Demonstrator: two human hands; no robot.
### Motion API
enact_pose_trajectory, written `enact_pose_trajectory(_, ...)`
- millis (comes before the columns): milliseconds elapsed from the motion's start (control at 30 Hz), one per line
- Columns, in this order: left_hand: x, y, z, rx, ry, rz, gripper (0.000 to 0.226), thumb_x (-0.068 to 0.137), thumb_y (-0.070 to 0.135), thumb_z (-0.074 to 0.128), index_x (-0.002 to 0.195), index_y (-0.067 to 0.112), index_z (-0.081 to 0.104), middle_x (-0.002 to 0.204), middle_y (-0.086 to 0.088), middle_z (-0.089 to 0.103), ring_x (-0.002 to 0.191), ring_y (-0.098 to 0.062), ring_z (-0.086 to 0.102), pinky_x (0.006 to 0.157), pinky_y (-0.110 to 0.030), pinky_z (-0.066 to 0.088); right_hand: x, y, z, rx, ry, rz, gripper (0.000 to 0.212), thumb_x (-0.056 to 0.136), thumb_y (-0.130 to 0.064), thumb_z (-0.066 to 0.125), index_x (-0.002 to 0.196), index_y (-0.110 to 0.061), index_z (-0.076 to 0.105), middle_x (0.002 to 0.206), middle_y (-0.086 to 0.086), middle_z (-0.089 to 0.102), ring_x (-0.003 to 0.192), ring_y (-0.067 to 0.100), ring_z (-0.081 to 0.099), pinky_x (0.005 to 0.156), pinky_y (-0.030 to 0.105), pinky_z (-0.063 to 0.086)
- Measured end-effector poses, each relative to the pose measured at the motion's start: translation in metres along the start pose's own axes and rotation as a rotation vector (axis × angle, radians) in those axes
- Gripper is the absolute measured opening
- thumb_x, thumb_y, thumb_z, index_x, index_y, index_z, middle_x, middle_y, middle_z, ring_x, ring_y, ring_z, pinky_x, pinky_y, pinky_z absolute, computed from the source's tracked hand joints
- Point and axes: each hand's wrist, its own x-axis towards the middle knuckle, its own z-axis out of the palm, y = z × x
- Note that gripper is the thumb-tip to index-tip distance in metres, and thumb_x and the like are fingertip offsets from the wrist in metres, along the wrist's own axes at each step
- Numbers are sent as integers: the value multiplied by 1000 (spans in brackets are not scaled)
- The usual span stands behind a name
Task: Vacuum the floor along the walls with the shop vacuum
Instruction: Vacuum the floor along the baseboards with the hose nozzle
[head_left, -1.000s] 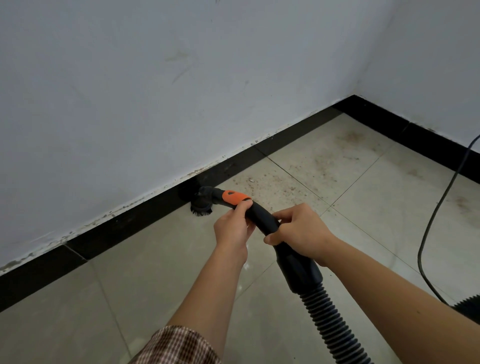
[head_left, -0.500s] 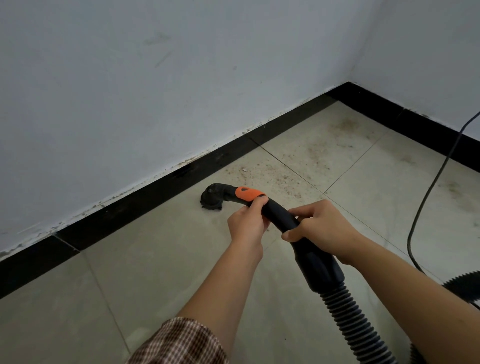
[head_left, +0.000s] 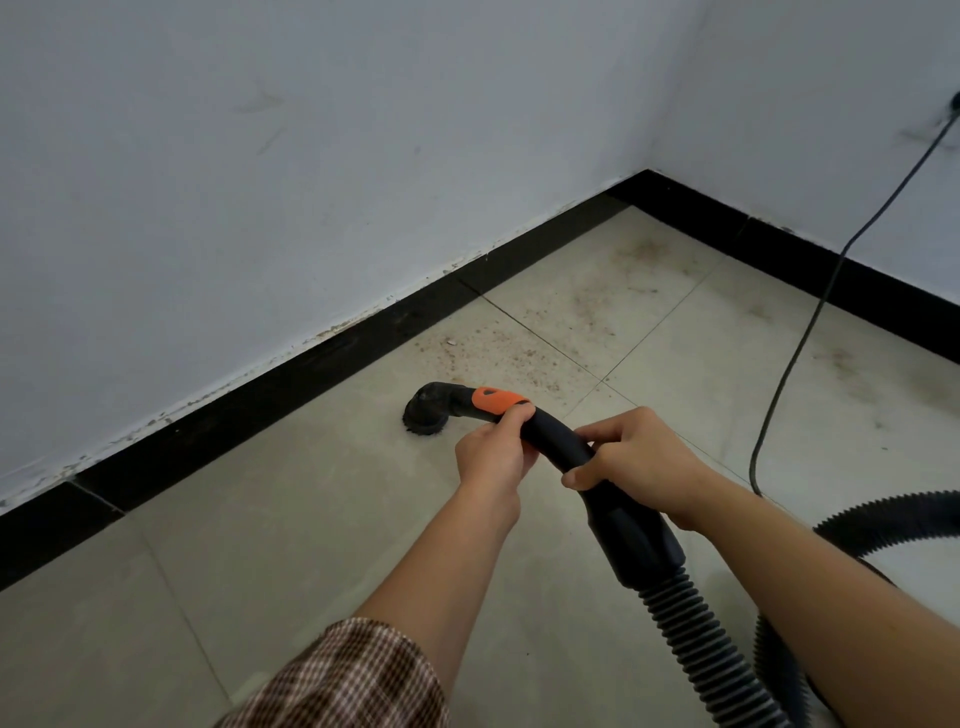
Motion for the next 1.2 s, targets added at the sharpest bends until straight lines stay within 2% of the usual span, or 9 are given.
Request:
enact_pose_trajectory(233, -2, -7, 9, 22, -16, -4, 10, 84, 14, 74, 87, 8, 66, 86, -8, 74, 76, -12, 72, 62, -20, 56, -8, 6, -8, 13, 22, 11, 21, 69, -8, 79, 87, -16, 79, 80, 13, 75, 72, 30, 72, 72, 42, 62)
enact_pose_trajectory(367, -3, -12, 16, 18, -15, -6, 10, 83, 13, 75, 86, 8, 66, 88, -9, 73, 79, -15, 72, 67, -23, 56, -13, 8, -13, 25, 37, 25, 21, 69, -7, 78, 88, -14, 79, 82, 15, 74, 75, 33, 72, 73, 44, 62)
enact_pose_trajectory(533, -5, -27, 24, 31, 37, 3, 12, 80, 13, 75, 74, 14, 65, 62, 2, 72, 64, -9, 71, 66, -25, 55, -19, 18, -16, 55, 45, 62, 20, 69, -7, 79, 86, -16, 78, 81, 15, 74, 75, 33, 72, 75, 46, 62)
enact_pose_trajectory(633, -7, -37, 27, 54, 63, 37, 15, 80, 17, 74, 69, 15, 64, 51, 10, 67, 65, -9, 69, 64, -25, 53, -24, 23, -15, 58, 66, 78, 21, 68, -8, 79, 82, -23, 78, 80, 9, 75, 75, 28, 72, 75, 42, 62)
enact_pose_trajectory(867, -23, -56, 23, 104, 60, 26, 21, 79, 20, 73, 61, 15, 63, 47, 11, 63, 66, -13, 66, 65, -26, 52, -48, 32, -7, 57, 105, 131, 22, 67, -8, 79, 80, -27, 78, 77, 7, 75, 73, 22, 72, 70, 33, 62)
enact_pose_trajectory(933, -28, -55, 21, 117, 27, 10, 20, 79, 19, 73, 62, 16, 63, 49, 10, 64, 68, -14, 66, 67, -27, 53, -55, 30, -8, 41, 110, 142, 24, 67, -8, 79, 85, -24, 79, 76, 6, 75, 69, 18, 71, 67, 28, 60)
enact_pose_trajectory(1033, -31, -52, 22, 89, 19, -6, 17, 79, 19, 72, 66, 15, 63, 66, 3, 67, 74, -17, 67, 66, -27, 51, -58, 26, -9, 8, 102, 142, 25, 68, -7, 78, 86, -24, 79, 75, 5, 75, 66, 15, 70, 59, 21, 58)
enact_pose_trajectory(1200, -44, -56, 22, 141, -46, -62, 12, 80, 21, 71, 74, 14, 63, 77, -2, 69, 79, -19, 68, 72, -30, 53, -71, 31, -15, 4, 125, 159, 24, 68, -5, 77, 87, -18, 80, 74, 8, 75, 66, 21, 70, 62, 26, 59)
